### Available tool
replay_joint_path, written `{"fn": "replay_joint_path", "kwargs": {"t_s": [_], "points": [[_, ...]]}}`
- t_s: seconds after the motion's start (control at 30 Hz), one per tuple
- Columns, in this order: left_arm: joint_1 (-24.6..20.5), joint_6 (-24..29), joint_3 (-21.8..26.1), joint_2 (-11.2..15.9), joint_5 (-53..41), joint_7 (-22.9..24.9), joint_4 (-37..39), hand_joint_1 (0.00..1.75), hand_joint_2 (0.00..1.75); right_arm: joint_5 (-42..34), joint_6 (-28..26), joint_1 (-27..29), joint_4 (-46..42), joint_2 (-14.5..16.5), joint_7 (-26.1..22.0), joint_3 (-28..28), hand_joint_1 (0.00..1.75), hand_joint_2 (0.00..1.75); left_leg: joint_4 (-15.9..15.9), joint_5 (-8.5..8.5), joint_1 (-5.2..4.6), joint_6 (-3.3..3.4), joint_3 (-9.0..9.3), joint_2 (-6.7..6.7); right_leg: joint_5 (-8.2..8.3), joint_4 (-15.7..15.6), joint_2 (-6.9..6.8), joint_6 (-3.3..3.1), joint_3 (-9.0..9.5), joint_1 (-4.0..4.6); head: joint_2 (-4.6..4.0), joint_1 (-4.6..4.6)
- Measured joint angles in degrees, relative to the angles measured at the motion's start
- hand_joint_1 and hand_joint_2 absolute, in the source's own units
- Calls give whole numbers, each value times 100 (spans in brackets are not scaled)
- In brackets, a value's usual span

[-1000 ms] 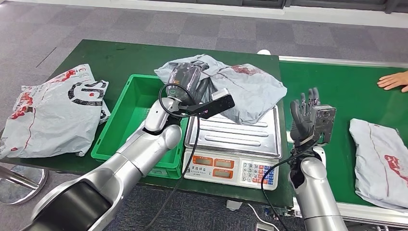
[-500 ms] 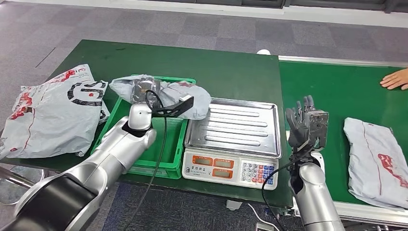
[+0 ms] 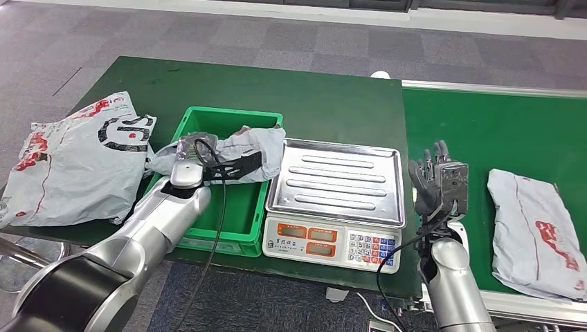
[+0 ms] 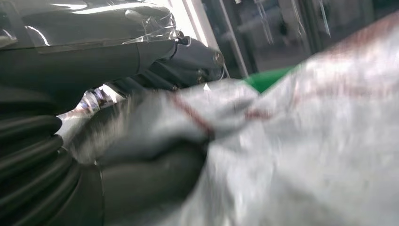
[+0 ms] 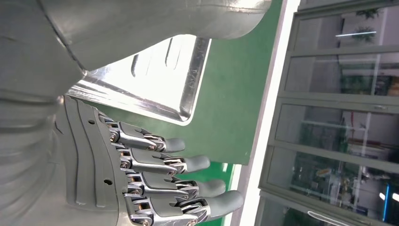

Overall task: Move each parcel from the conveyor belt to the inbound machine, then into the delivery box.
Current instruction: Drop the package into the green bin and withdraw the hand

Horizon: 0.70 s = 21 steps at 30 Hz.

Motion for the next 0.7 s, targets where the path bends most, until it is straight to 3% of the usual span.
{"fn": "replay_joint_path", "kwargs": {"t_s": [0.1, 0.23, 0.57, 0.63, 0.7], "points": [[2, 92, 199, -104, -14, -122, -38, 0, 175, 190, 60, 68, -99, 0, 155, -84, 0, 175, 1, 2, 0, 1, -3, -3, 1, 0, -5, 0, 2, 0, 0, 1], [-28, 318, 430, -248, 105, -282, -158, 0, 0, 567, 121, 104, -184, 0, 431, -116, 0, 175, 2, 1, -1, 1, -3, 2, 2, 0, 4, 1, 1, -2, 0, 1], [-69, 964, 1172, -355, 887, -881, -539, 0, 0, 878, 242, 80, -192, 0, 645, -121, 0, 175, 0, 2, 1, 0, -2, 2, 2, 0, 4, 1, -1, 1, 0, 1], [-74, 1316, 1347, -357, 1322, -1274, -642, 0, 0, 967, 221, 81, -189, 0, 656, -122, 0, 175, 0, 2, 1, 0, -3, 2, 2, 1, 5, 1, -1, 1, 0, 1], [-76, 1625, 1638, -374, 2121, -2005, -808, 0, 0, 1152, 136, 87, -184, 0, 671, -123, 0, 175, 1, 2, 0, 0, -3, 3, 2, 0, 6, 1, -1, 0, 1, 1]]}}
